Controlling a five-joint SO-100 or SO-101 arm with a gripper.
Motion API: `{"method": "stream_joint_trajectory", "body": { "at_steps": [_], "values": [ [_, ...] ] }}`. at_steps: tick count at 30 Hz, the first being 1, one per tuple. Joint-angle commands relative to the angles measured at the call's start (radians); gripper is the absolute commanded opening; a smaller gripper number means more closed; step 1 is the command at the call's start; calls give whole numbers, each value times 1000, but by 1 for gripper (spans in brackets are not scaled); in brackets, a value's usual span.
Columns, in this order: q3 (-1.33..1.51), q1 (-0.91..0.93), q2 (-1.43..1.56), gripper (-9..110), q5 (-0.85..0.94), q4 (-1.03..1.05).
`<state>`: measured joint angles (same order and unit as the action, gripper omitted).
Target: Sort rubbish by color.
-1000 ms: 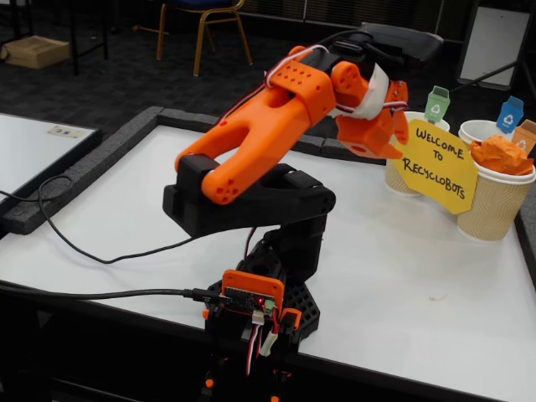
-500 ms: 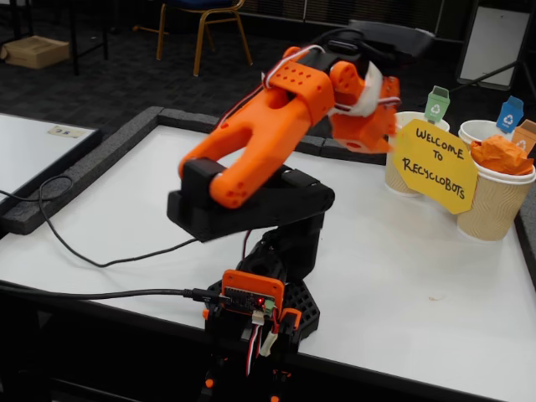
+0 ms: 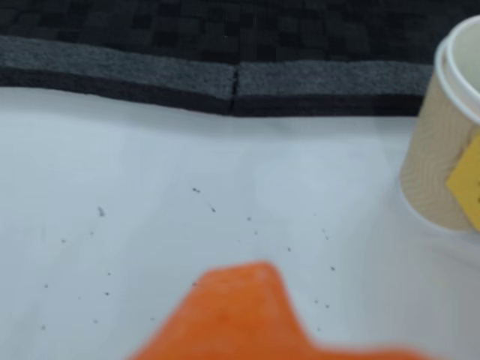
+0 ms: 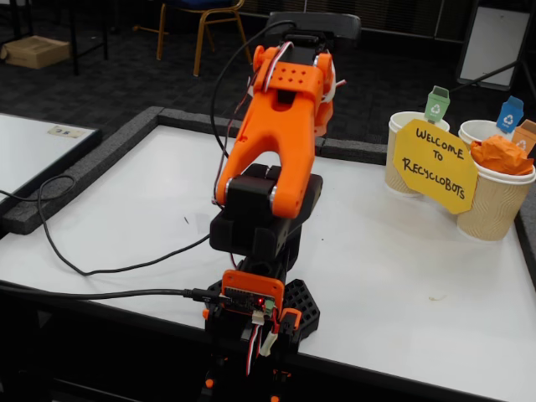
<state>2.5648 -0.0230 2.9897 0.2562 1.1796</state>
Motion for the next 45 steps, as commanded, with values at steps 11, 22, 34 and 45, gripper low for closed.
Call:
{"method": "stream_joint_trajectory", "body": {
  "at_steps": [11,22,34,45],
  "values": [
    [190,77,233,0,20,-84],
    [247,135,296,0,20,-126],
    [360,103,298,0,8,-144],
    [502,58,298,0,3,-140]
  ]
}}
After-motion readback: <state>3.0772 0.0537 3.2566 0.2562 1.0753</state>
